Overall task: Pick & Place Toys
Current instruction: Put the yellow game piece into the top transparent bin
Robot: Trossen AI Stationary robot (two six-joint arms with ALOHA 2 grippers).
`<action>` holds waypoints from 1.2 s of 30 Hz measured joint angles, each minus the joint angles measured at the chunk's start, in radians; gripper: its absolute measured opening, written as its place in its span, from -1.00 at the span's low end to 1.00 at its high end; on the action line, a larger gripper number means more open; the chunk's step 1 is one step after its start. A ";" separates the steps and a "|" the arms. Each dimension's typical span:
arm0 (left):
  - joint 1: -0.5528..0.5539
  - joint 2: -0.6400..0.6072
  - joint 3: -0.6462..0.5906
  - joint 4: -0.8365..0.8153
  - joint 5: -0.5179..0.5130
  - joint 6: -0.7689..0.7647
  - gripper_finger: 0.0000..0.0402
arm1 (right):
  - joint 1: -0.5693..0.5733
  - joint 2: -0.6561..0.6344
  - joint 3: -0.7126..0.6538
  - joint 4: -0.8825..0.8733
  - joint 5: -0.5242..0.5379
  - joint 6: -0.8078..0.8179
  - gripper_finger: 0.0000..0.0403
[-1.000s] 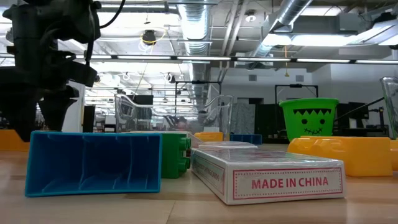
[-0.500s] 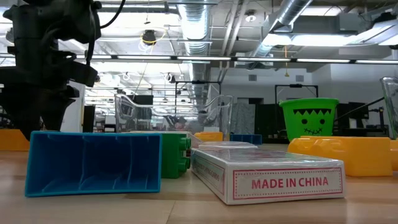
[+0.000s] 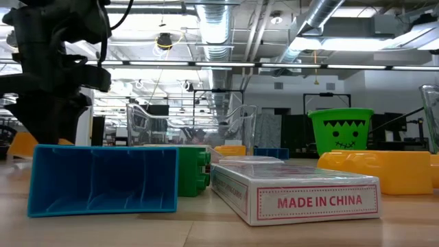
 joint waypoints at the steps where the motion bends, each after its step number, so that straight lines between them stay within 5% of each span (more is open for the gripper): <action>1: 0.000 0.000 0.000 0.001 0.000 0.000 0.18 | 0.000 0.000 0.000 0.000 0.000 0.000 0.91; 10: 0.000 -0.108 0.009 0.009 0.011 -0.020 -0.01 | 0.000 0.000 0.000 -0.001 0.000 0.000 0.91; 21: -0.002 -0.237 0.013 0.051 0.008 -0.065 -0.80 | 0.000 0.000 0.000 0.001 -0.004 0.000 0.91; 24: -0.002 -0.239 0.013 0.060 0.009 -0.104 -0.88 | 0.000 0.000 0.000 0.002 -0.017 0.000 0.91; 29: -0.002 -0.221 0.014 0.057 0.085 -0.195 -0.61 | -0.001 0.000 0.000 0.006 -0.027 0.000 0.91; 36: -0.021 -0.194 0.006 0.049 0.089 -0.208 0.35 | 0.000 0.000 0.000 0.008 -0.029 0.000 0.91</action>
